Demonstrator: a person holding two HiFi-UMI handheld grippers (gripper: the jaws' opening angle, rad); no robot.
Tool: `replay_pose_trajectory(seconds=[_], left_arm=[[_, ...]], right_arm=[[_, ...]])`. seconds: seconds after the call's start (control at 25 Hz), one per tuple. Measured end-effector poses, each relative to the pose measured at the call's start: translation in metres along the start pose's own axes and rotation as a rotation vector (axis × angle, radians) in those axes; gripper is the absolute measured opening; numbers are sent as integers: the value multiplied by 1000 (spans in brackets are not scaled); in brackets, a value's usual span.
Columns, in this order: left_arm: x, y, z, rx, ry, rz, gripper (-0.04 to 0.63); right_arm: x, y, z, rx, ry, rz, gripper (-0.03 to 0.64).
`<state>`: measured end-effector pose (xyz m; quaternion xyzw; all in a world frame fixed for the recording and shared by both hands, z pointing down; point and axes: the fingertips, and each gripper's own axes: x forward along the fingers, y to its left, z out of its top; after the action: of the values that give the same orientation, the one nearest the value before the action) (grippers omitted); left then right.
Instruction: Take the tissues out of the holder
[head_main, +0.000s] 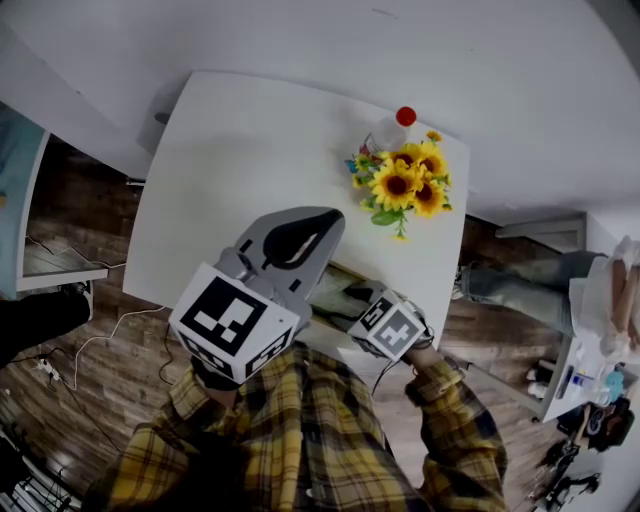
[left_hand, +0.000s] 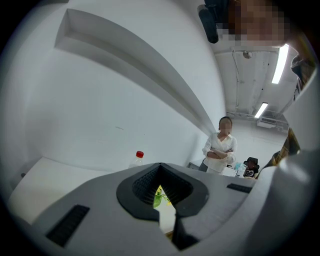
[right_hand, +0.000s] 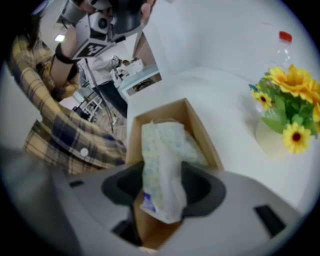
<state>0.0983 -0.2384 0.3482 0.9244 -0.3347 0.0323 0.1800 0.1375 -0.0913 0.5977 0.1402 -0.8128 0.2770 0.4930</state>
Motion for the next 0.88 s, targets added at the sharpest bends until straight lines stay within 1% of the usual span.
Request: replay_pose_trajectory(seconds=[0.16, 0.32, 0.36, 0.4, 0.48, 0.52, 0.68, 0.88], left_arm=[[-2, 6, -1, -1, 1, 11, 14], [-4, 14, 0, -12, -3, 31, 14], [-5, 16, 0, -15, -5, 35, 14], [-6, 18, 1, -16, -8, 39, 14], [-8, 21, 2, -19, -11, 44, 14], [-8, 22, 3, -21, -13, 46, 14], [-7, 24, 5, -22, -21, 44, 14], [-3, 22, 11, -14, -28, 29, 14]], right_arm=[[11, -2, -5, 0, 25, 0, 233], [15, -4, -8, -4, 37, -2, 213], [15, -5, -9, -9, 39, -11, 192], [16, -7, -9, -14, 39, -20, 144], [15, -7, -10, -5, 29, -17, 75], [15, -6, -10, 6, 23, -7, 64], [11, -3, -10, 37, 1, 19, 54], [0, -2, -8, 34, -21, 17, 52]])
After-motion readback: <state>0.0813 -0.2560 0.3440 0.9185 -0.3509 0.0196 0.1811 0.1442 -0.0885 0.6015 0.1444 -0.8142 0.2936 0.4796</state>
